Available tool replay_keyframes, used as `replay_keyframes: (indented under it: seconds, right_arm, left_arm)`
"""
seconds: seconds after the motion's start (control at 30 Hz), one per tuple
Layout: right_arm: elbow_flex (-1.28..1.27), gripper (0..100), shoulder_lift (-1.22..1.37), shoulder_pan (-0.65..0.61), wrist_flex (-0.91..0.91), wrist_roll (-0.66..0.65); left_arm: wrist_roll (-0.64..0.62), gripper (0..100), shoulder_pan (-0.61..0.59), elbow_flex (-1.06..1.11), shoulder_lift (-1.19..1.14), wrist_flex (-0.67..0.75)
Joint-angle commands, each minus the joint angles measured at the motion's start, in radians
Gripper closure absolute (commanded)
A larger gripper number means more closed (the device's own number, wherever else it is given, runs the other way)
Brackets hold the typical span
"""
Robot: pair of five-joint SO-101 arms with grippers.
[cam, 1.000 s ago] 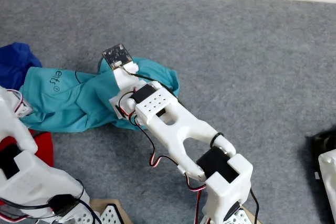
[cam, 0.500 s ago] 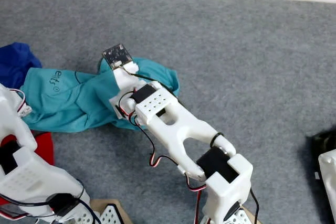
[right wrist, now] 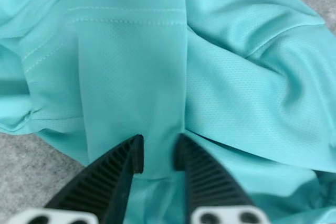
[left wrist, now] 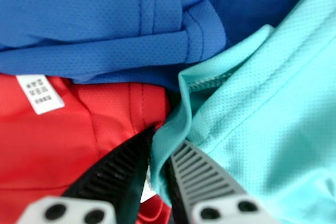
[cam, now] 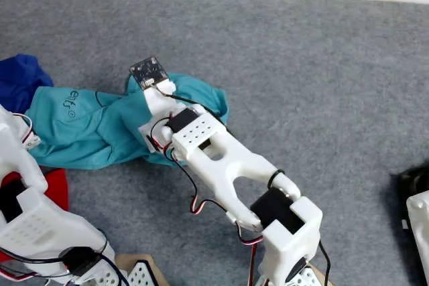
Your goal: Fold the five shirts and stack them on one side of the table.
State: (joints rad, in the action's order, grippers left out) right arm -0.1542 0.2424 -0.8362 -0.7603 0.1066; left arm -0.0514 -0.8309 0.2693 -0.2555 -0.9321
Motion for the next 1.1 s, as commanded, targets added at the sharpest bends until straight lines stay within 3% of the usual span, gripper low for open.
replay_keyframes:
  seconds: [0.0, 0.5, 0.7, 0.9, 1.07]
  right_arm:
    - [0.035, 94.3, -0.018, -0.016, -0.013, 0.011]
    - [0.085, 94.0, -0.019, 0.045, -0.036, 0.006]
    - [0.090, 78.8, -0.012, 0.042, -0.035, 0.006]
    - [0.090, 79.6, -0.010, 0.044, -0.025, 0.005]
    - [0.124, 79.6, 0.056, 0.048, 0.087, 0.005]
  left_arm:
    - [0.011, 99, -0.005, -0.025, 0.008, 0.014]
    - [0.011, 99, -0.004, -0.025, 0.007, 0.014]
    - [0.011, 99, -0.002, -0.025, 0.007, 0.014]
    - [0.011, 99, -0.002, -0.025, 0.007, 0.014]
    - [0.011, 99, -0.002, -0.025, 0.007, 0.014]
